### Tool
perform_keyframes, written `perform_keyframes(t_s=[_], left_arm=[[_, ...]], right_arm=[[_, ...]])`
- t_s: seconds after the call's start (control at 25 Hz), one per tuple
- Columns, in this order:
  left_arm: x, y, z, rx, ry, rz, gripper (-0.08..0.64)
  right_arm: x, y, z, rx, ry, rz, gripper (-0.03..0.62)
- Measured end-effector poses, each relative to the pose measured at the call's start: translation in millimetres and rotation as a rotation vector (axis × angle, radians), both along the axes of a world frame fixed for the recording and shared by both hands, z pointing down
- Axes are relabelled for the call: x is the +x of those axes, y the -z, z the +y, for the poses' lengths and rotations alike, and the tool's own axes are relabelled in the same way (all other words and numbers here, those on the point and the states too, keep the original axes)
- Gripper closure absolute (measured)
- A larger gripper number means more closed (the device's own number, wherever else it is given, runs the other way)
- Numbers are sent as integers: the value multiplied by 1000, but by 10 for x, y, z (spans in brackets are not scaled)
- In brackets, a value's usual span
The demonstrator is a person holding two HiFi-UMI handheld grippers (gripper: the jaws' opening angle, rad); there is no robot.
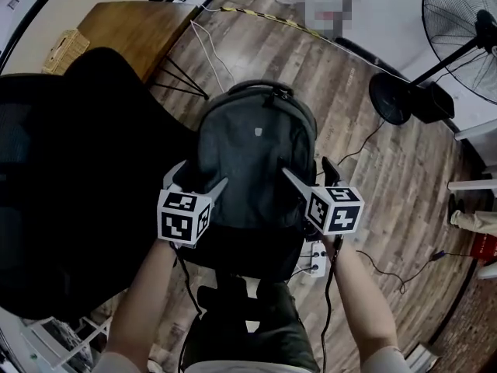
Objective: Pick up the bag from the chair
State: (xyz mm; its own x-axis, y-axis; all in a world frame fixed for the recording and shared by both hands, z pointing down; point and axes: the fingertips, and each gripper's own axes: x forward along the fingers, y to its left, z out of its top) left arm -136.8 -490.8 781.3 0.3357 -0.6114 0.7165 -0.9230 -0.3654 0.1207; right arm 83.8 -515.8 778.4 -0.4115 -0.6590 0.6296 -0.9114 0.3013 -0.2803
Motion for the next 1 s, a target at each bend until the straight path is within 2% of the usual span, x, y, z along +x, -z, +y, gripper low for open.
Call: perform_keyframes(t_s=[0.12, 0.32, 0.4, 0.48, 0.56, 0.64, 0.72, 0.84, 1.0], left_arm=[[-31, -326, -108, -26, 23, -27, 153], [-34, -732, -125, -121, 93, 33, 153], [-49, -812, -117, -127, 74, -5, 153], [-68, -838, -124, -92, 42, -76, 158], [-85, -847, -141, -60, 45, -101, 230], [-93, -843, -144, -52, 60, -91, 257], [-104, -799, -140, -54, 76, -77, 343], [-100, -681, -83, -61, 88, -57, 392], [-10, -493, 51, -27, 85, -45, 458]], right_arm=[[29, -318, -56, -31, -18, 7, 98], [106, -645, -114, -66, -47, 24, 131], [125, -699, -116, -77, -58, 30, 188], [141, -718, -118, -70, -68, 39, 261], [148, -734, -115, -58, -73, 51, 296], [153, -738, -101, -50, -70, 65, 330], [162, -708, -78, -50, -67, 71, 369], [146, -625, -1, -51, -58, 72, 446], [138, -468, 150, -51, -53, 66, 482]])
